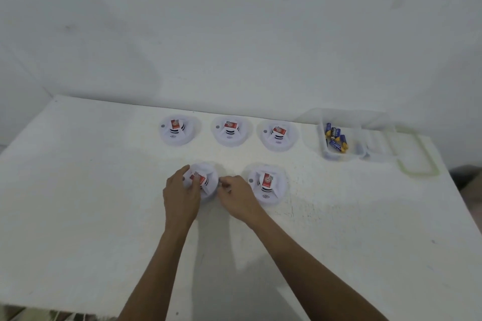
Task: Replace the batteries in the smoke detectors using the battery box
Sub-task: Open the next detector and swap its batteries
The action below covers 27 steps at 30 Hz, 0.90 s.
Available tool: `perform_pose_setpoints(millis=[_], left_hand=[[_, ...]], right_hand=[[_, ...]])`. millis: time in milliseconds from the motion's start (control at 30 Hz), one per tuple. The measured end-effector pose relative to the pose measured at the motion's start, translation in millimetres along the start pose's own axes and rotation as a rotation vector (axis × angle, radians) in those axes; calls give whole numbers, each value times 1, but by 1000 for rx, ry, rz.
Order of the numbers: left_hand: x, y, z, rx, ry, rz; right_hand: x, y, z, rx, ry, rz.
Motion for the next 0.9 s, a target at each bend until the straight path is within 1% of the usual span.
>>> perform_pose_setpoints(millis=[133, 200, 267, 367, 467, 533, 567, 733, 800, 833, 900], left_hand=[[-8, 13, 2, -67, 6, 1], [-13, 24, 2, -161, -8, -23], [-20, 36, 5, -281, -56, -57], [-33, 58, 14, -410, -185, -118], [-54, 83, 30, -675, -448, -270], [-68, 96, 42, -896, -623, -369], [-75, 101, 47, -962, -666, -382], [-102, 119, 72, -1196, -755, -434], [-111, 127, 83, -1251, -813, -462], [-114, 129, 88, -1241, -822, -471], [-121, 131, 99, -1231, -805, -505]], right_hand=[[-16, 0, -14, 235, 47, 71], [-25, 1, -25, 354, 100, 82], [-38, -1, -38, 460, 139, 76], [-59, -4, -66, 591, 180, 20], [-80, -8, -94, 630, 185, -67], [-91, -8, -109, 592, 215, -95], [-97, -8, -116, 537, 251, -96], [-125, 3, -148, 101, 479, -71], [-135, 6, -156, -26, 499, -73], [-139, 7, -160, -71, 492, -59], [-145, 9, -167, -121, 458, 19]])
Point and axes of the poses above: each hand's wrist, its own x-axis towards the middle knuckle, its own z-axis out of the palm, y = z × x, the point moved 4 cm from there along x, towards the middle knuckle, and after that the axes turned 4 degrees about -x, right-handed, at the moved point
